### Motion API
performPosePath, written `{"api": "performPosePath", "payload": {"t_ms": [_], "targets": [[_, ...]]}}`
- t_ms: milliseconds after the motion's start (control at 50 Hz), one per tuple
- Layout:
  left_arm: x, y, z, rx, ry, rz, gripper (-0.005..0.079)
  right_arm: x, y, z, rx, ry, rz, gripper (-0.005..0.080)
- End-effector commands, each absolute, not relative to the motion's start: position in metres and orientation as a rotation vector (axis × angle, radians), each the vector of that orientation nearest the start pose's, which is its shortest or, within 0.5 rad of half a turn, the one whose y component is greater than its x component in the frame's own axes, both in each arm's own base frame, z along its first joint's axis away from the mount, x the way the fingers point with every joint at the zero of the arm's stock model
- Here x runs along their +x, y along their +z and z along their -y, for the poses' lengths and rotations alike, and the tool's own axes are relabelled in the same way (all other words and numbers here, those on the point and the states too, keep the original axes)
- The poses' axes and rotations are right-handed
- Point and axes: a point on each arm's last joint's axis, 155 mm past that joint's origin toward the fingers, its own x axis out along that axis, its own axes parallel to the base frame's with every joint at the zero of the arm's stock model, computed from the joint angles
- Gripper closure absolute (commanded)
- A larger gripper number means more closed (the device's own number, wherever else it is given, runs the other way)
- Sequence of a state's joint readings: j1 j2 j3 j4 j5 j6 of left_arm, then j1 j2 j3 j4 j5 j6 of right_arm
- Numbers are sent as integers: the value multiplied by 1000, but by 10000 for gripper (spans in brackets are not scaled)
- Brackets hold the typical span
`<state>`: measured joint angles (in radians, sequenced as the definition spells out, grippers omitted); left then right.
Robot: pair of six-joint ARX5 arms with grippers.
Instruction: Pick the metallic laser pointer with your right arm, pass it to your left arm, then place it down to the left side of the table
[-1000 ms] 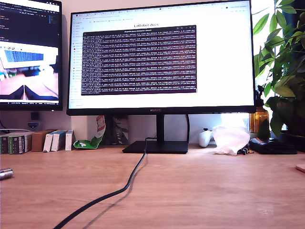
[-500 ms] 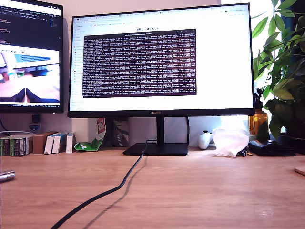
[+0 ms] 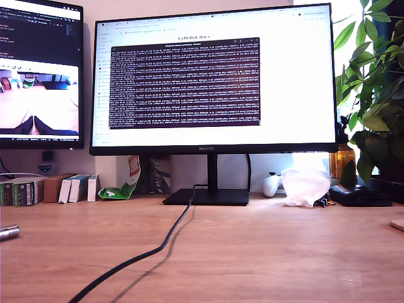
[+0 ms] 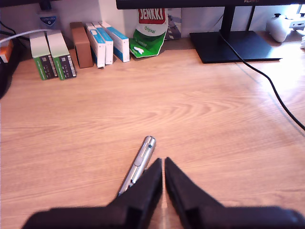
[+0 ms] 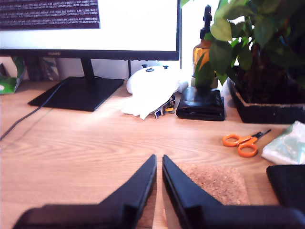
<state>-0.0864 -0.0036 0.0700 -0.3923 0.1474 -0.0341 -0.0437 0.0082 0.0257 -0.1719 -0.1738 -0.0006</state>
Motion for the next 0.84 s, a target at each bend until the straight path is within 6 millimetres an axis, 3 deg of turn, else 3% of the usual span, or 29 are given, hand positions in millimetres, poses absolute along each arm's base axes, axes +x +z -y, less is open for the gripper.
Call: {"api": "performPosePath", "payload": {"t_ms": [0,500,820], "targets": [[229,90,48,-52,-227,-349,760,248,127,-22,20,136,-155,763],[229,90,47,-52,-227,-349,760,248,127,-22,20,135,-155,763],[233,90,23,-70,-122,-345,760,248,127,-22,20,135,-155,763]]}}
